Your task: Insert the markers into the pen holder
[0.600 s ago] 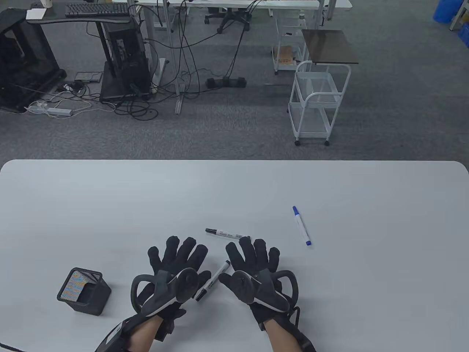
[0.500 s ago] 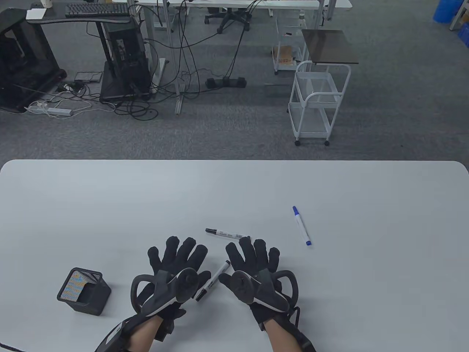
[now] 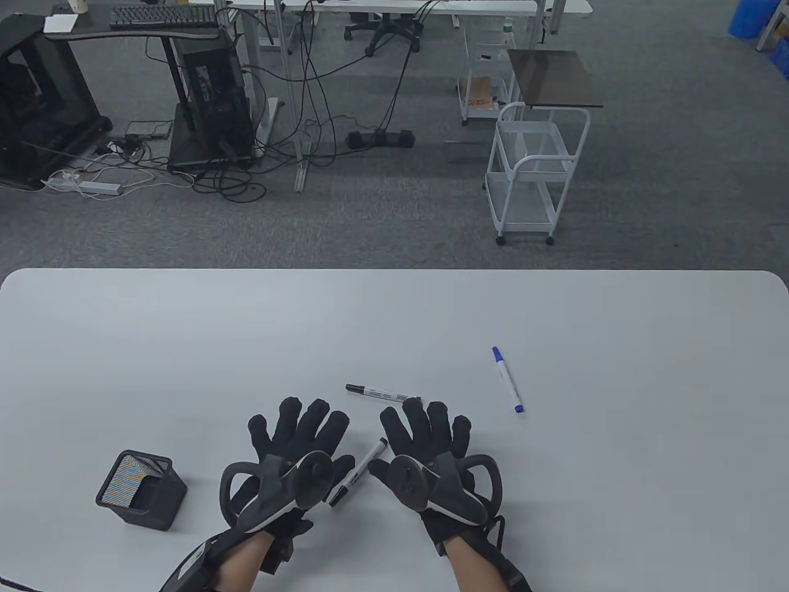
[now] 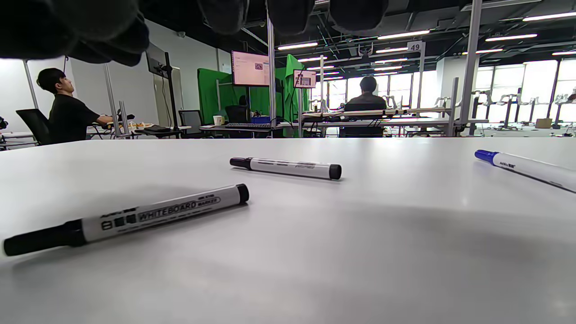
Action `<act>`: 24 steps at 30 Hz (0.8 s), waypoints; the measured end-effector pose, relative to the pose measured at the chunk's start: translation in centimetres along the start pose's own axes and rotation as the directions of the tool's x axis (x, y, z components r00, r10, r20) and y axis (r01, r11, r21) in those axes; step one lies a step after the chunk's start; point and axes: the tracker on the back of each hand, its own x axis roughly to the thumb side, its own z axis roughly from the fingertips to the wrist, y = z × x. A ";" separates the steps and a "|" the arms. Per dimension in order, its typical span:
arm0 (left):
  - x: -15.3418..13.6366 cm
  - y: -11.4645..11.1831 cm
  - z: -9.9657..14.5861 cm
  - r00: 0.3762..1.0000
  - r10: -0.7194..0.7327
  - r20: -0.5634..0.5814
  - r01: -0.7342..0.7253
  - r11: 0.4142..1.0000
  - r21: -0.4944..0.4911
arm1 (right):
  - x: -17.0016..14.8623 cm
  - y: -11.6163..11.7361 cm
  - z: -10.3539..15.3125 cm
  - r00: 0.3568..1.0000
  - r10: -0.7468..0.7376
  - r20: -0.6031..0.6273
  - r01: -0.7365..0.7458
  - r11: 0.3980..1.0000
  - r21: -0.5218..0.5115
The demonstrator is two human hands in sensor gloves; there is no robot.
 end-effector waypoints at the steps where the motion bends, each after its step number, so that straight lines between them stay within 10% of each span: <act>1: 0.0 0.0 0.0 1.000 0.001 -0.001 -0.001 1.000 0.002 | 0.0 -0.1 0.0 1.000 -0.002 -0.001 0.002 1.000 -0.001; 24: 3.5 -2.8 -0.5 0.993 -0.049 -0.108 0.024 0.974 -0.224 | -0.7 -0.6 0.1 1.000 -0.016 -0.023 0.015 0.999 -0.036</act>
